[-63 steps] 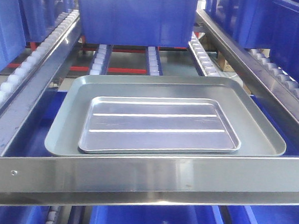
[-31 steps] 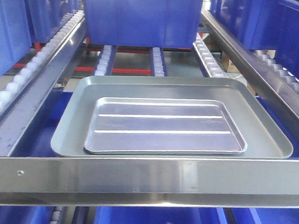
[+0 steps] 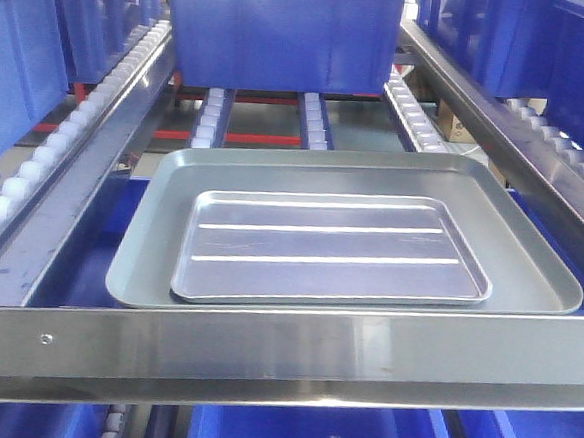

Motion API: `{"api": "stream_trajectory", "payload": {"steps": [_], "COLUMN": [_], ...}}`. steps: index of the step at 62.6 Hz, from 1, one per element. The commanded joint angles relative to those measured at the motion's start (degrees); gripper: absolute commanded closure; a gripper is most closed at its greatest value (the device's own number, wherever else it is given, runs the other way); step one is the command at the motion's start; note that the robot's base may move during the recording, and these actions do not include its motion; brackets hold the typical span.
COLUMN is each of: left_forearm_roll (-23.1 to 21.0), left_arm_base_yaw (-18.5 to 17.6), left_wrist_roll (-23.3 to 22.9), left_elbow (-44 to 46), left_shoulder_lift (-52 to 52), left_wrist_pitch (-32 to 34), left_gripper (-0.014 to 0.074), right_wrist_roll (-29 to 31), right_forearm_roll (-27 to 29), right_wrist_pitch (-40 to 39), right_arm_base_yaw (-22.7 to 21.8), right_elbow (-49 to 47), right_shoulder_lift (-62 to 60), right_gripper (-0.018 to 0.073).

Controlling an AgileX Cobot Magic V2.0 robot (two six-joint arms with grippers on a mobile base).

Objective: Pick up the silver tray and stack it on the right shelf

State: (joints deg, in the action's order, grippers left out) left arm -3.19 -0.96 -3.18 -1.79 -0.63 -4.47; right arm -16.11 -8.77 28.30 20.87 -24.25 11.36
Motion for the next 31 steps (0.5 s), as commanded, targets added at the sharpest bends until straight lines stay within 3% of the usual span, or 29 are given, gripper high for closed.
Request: {"api": "stream_trajectory", "payload": {"steps": [1,31], "left_forearm_roll": [-0.8,-0.8], "left_arm_base_yaw": [1.2,1.35], "left_wrist_roll": [0.22,0.22], "left_elbow": [-0.98,-0.98], "left_shoulder_lift": [-1.0,-1.0], "left_wrist_pitch": [8.1,7.99], "left_gripper": [0.0688,0.0688], "right_wrist_roll": [0.57,0.57], "right_forearm_roll": [-1.03,-1.03], "right_wrist_pitch": [-5.27,-5.32], "right_arm_base_yaw": [-0.25,-0.25], "right_elbow": [-1.48,-1.48], "right_shoulder_lift": [0.63,0.63], "right_gripper": [0.0503,0.0503]}}
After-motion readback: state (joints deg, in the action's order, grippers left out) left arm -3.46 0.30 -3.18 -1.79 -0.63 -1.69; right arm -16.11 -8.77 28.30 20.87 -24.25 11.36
